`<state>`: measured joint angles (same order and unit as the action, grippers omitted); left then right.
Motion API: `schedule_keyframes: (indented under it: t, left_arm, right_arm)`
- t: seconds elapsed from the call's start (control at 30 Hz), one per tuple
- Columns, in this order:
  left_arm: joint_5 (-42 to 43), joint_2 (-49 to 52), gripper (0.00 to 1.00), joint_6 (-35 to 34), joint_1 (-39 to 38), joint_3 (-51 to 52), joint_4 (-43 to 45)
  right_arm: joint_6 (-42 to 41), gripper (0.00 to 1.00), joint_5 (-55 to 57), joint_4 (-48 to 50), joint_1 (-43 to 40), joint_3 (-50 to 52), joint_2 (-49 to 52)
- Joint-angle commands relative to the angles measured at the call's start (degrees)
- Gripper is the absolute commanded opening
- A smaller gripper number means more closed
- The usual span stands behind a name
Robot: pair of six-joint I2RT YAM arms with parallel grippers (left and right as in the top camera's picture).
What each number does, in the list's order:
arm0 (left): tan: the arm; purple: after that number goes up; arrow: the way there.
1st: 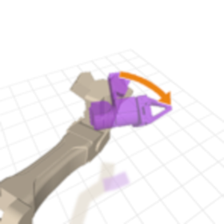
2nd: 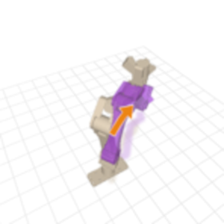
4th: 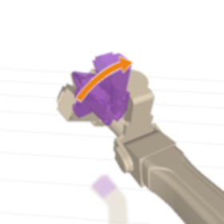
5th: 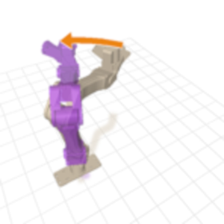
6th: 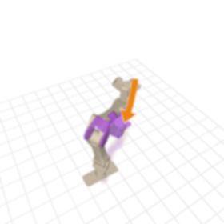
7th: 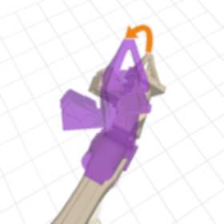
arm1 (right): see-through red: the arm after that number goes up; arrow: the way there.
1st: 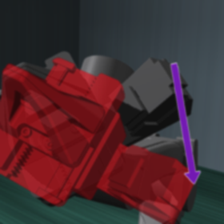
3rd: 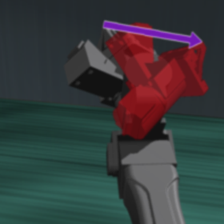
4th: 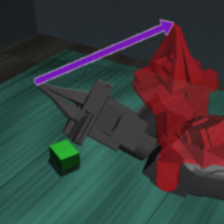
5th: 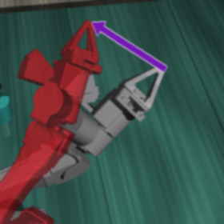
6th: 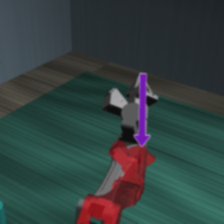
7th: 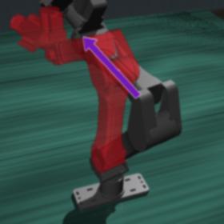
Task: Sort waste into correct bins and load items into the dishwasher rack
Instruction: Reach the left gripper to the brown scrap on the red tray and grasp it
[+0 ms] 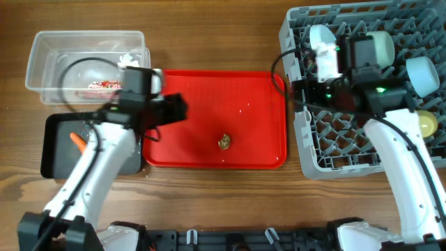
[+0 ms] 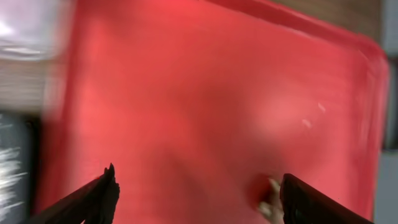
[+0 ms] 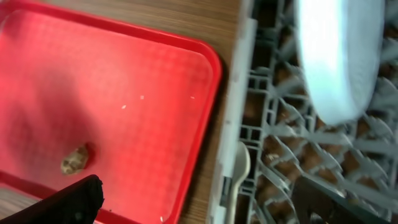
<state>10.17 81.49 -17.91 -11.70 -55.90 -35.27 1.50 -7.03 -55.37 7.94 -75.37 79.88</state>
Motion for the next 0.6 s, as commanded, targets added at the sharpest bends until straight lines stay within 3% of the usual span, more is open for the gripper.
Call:
schedule_keyframes:
  t: [0.0, 0.23, 0.57]
  left_arm:
    - [-2.84, 3.93, 0.88, 1.2, -7.78, -0.68, 1.64]
    - [-3.63, 12.24, 0.89, 1.22, -16.37, -0.68, 7.13]
    - [-5.73, 21.94, 0.87, 1.22, -23.32, -0.68, 9.16]
  right_arm:
    - [-4.81, 1.0, 1.44, -0.7, -5.29, 0.07, -4.81]
    - [-6.6, 1.0, 0.33, -3.91, -13.05, 0.07, -6.99]
    - [-6.6, 1.0, 0.35, -4.24, -13.27, 0.07, -6.91]
